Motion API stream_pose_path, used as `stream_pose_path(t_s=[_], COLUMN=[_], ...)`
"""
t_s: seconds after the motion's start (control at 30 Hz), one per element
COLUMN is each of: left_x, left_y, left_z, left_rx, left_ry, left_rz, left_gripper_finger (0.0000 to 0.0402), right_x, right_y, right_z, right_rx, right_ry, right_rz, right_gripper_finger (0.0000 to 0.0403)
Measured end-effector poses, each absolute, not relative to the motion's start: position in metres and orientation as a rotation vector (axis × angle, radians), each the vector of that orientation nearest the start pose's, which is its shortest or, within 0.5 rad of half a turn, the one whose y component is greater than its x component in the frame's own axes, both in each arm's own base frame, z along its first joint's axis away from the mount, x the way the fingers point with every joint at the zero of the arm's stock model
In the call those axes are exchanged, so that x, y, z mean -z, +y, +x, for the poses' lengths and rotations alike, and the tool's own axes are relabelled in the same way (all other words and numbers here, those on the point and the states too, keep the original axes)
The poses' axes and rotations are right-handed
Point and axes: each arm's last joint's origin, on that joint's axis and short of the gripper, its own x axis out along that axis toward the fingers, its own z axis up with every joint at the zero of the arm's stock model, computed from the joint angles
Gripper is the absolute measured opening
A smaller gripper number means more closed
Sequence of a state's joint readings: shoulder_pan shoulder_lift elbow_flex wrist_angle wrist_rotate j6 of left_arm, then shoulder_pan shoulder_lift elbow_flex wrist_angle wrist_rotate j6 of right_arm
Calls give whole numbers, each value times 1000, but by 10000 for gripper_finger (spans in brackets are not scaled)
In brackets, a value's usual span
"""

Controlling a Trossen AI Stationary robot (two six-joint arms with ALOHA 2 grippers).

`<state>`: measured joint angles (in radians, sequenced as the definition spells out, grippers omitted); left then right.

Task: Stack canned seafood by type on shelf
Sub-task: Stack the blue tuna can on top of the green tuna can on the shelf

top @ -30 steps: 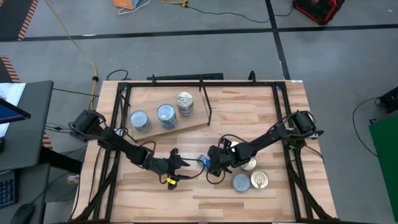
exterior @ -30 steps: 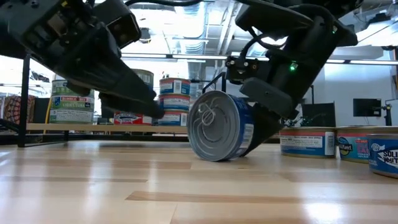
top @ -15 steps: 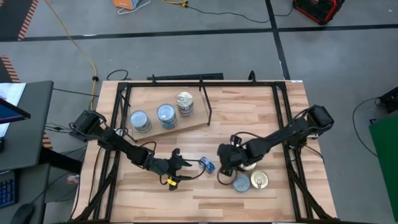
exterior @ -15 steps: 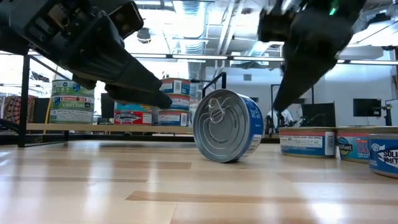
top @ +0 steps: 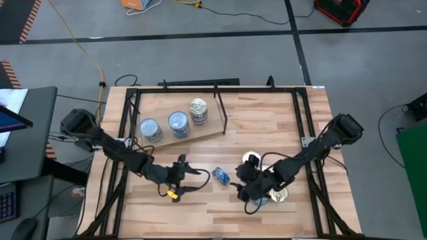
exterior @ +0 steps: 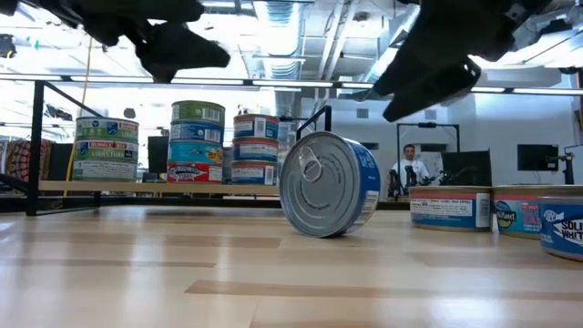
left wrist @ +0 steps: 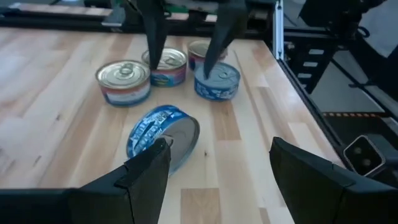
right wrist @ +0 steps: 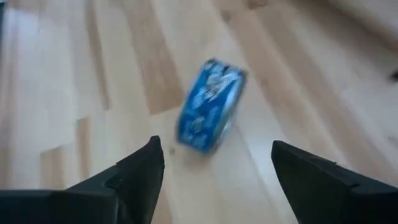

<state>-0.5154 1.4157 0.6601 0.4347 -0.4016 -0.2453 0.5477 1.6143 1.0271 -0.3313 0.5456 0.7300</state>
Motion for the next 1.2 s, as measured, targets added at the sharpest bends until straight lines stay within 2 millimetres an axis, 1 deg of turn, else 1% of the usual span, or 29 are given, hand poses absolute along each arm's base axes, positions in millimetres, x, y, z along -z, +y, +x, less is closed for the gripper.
stream_pose_path(t_s=[0.1,0.23,0.3,0.43,0.5,0.63,0.73,0.8,0.97,1.07,1.2], left_x=[-215,-218,-227,-242,-244,-251,-246,-243,-241,-238,-230], left_y=[-135,-134,-130,-118,-114,-108,-101,-96,-88,-85,-83], left_z=[250,252,262,285,296,321,339,351,374,384,398], left_rx=[62,64,68,96,150,259,324,349,339,347,359], left_ry=[299,285,313,436,485,504,550,566,600,632,642], left_rz=[-88,-14,1,61,102,143,153,159,225,274,322], left_gripper_finger=[265,265,265,265,265,265,265,265,267,270,273], right_x=[-202,-189,-188,-187,-181,-165,-157,-156,-158,-165,-179], right_y=[162,168,169,169,169,165,163,166,176,181,184], right_z=[287,290,290,287,283,272,267,266,255,247,235], right_rx=[306,300,291,289,298,317,322,313,331,316,334], right_ry=[692,708,716,718,730,762,765,750,696,686,629], right_rz=[188,140,130,112,93,94,98,103,37,24,5], right_gripper_finger=[322,320,320,320,320,320,320,320,320,320,320])
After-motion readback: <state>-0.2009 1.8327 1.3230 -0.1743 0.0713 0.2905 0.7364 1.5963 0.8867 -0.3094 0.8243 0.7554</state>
